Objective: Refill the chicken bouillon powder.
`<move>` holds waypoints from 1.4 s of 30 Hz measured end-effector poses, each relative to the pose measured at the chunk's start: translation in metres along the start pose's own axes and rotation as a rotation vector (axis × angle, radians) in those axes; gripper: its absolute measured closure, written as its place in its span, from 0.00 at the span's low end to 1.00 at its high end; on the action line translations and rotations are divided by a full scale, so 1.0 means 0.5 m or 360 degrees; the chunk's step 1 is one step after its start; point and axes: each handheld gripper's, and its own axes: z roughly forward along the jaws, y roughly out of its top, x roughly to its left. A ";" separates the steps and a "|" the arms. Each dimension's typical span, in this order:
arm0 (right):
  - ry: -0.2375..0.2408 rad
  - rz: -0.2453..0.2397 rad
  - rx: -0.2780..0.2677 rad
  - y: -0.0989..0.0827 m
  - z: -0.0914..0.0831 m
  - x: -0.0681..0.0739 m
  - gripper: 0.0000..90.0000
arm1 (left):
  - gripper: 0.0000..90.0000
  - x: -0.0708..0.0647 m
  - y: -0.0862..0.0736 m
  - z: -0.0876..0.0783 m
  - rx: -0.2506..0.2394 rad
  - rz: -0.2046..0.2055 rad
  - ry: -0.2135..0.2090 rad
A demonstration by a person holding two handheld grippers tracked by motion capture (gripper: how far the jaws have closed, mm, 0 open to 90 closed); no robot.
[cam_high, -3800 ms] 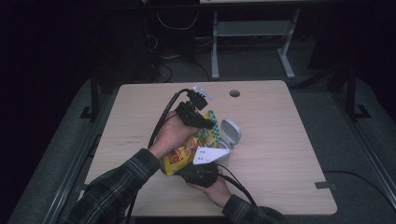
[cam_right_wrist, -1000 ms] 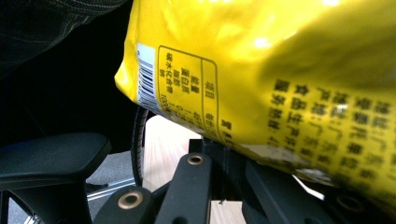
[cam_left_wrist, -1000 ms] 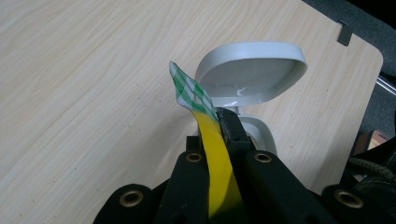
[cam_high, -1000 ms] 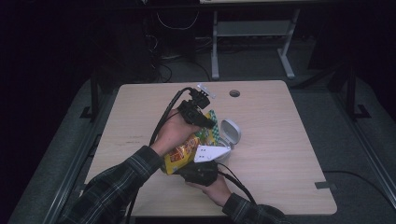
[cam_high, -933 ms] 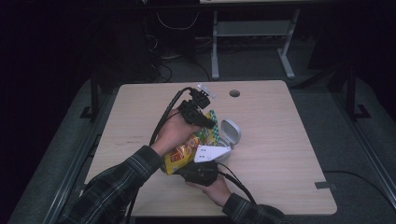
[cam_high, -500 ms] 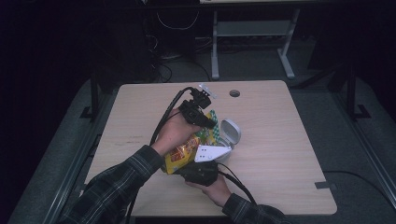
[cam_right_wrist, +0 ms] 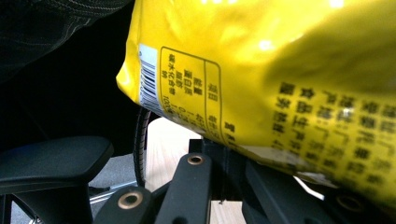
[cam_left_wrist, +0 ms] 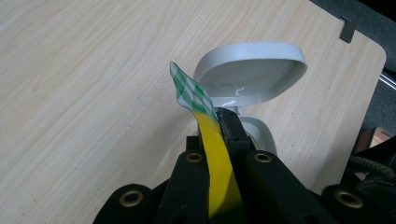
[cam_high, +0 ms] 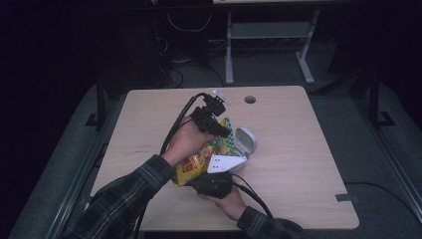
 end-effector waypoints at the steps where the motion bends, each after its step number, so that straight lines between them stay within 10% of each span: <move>1: -0.0001 -0.0002 0.0000 0.000 0.000 0.000 1.00 | 1.00 0.000 0.000 0.000 0.0001 0.0002 0.0000; 42: 0.0012 0.0008 -0.0020 0.001 -0.002 0.001 1.00 | 1.00 -0.006 0.008 0.003 0.0029 0.0003 0.0005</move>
